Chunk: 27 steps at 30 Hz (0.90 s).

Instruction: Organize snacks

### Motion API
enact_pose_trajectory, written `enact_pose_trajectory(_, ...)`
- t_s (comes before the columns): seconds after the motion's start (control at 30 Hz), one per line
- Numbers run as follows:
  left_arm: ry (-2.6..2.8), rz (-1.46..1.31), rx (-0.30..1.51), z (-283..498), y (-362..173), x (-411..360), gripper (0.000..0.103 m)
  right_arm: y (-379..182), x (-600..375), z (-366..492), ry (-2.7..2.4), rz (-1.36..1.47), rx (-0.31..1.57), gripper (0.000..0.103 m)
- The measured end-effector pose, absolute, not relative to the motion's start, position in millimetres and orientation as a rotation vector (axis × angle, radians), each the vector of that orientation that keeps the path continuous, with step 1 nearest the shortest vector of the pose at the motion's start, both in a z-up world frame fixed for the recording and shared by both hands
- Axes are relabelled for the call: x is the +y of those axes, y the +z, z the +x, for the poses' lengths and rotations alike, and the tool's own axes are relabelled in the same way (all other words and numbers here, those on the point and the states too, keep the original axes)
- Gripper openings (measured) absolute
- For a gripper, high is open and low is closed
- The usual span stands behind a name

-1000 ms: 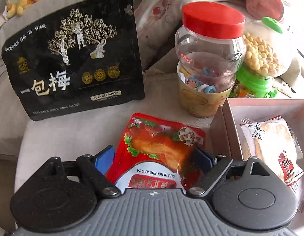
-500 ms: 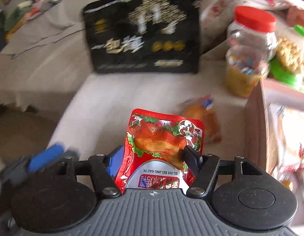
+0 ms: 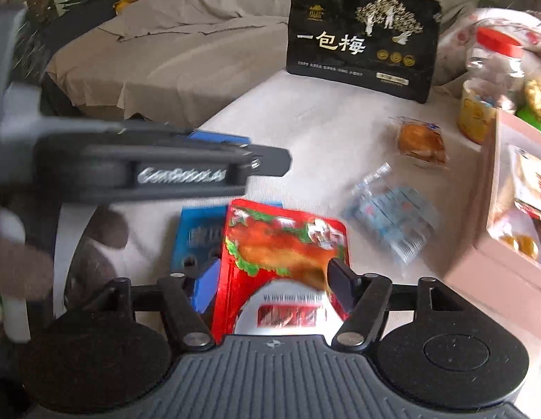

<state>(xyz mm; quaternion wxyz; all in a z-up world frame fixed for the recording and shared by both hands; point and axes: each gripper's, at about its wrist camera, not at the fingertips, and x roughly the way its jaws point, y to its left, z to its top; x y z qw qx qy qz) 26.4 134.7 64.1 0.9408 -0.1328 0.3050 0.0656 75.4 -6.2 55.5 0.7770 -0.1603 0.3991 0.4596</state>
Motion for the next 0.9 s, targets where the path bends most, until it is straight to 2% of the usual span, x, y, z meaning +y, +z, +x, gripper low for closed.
enact_pose_trajectory(0.07,0.120,-0.245,0.630,28,67,122,0.042,53,-20,73,0.971,-0.334,0.851,0.077)
enact_pose_trajectory(0.3,0.071,-0.229,0.691,5,66,107,0.042,30,-62,84,0.760,-0.336,0.806,0.077)
enact_pose_trajectory(0.6,0.165,-0.448,0.814,-57,50,137,0.041,13,-118,87,0.652,-0.216,0.728,0.081)
enact_pose_trajectory(0.7,0.165,-0.556,0.835,-57,42,145,0.041,9,-123,81,0.645,-0.199,0.694,0.081)
enact_pose_trajectory(0.9,0.179,-0.563,0.827,-23,27,140,0.043,10,-126,76,0.629,-0.198,0.669,0.082)
